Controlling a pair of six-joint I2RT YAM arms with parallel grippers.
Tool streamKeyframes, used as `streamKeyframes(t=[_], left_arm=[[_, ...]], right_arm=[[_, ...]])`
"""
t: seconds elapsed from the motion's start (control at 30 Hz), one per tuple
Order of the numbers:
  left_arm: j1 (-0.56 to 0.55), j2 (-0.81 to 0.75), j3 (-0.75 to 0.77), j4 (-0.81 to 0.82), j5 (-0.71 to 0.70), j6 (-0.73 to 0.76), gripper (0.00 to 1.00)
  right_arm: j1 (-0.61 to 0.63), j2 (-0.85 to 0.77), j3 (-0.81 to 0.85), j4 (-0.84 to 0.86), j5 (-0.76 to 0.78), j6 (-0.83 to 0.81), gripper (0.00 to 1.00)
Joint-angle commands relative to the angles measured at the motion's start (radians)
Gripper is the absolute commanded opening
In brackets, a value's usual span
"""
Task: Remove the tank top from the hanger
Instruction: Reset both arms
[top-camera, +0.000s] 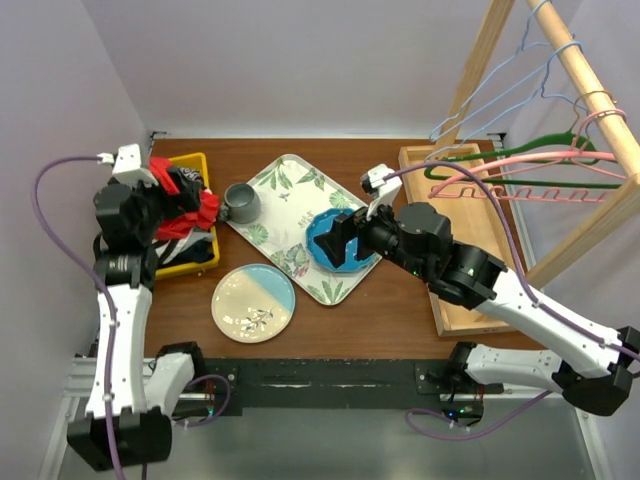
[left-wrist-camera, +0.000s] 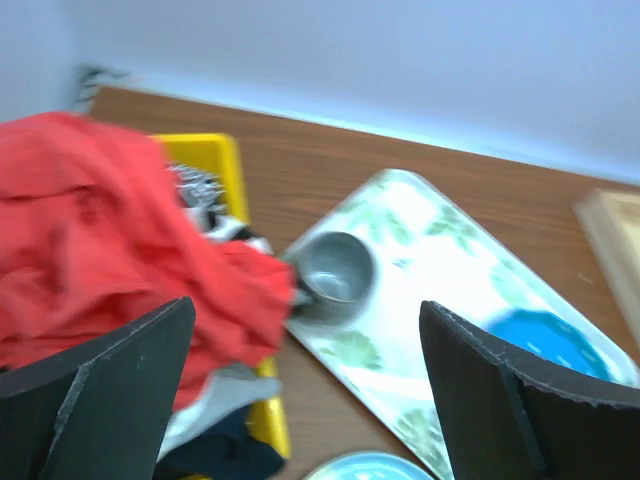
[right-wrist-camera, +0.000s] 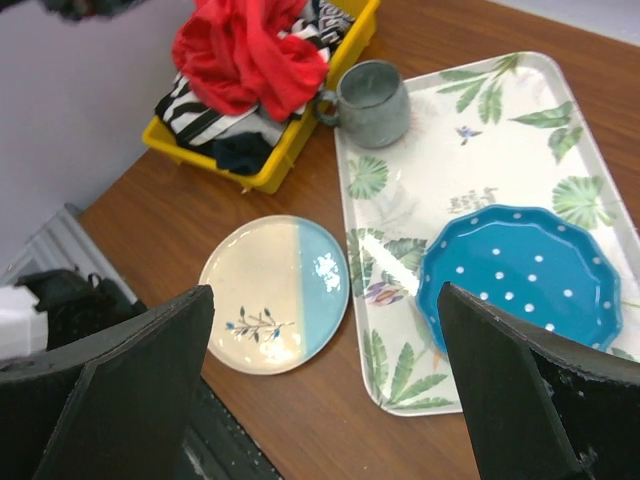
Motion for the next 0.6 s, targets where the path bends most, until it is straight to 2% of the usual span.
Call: streamKeyframes(t=[0.0, 0.1, 0.13, 0.23, 0.47, 0.57], left_arm=[[-0.037, -0.16, -0.103, 0.115, 0.336, -0.061, 1.0], [-0.061, -0.26, -0.157, 0.22, 0.513, -0.109, 1.0], [-0.111, -0.28, -0.186, 0.254, 0.572, -0.126, 1.0], [-0.153, -0.346, -0.231, 0.329, 0.635, -0.179, 1.0], [-0.198, -0.475, -0.269, 0.288, 0.631, -0.157, 1.0], [-0.21, -0.483, -0.283, 0.297, 0.646, -0.173, 1.0]], right_arm=[[0.001, -0.037, 0.043, 0.055, 0.146, 0.055, 0.99], [0.001, -0.056, 0.044, 0.026, 0.18, 0.104, 0.99], [0.001, -0.067, 0.041, 0.02, 0.174, 0.108, 0.99], [0.001, -0.112, 0.026, 0.023, 0.143, 0.122, 0.99], [0.001, -0.179, 0.012, 0.014, 0.138, 0.164, 0.99], [0.001, -0.188, 0.015, -0.003, 0.152, 0.168, 0.99]])
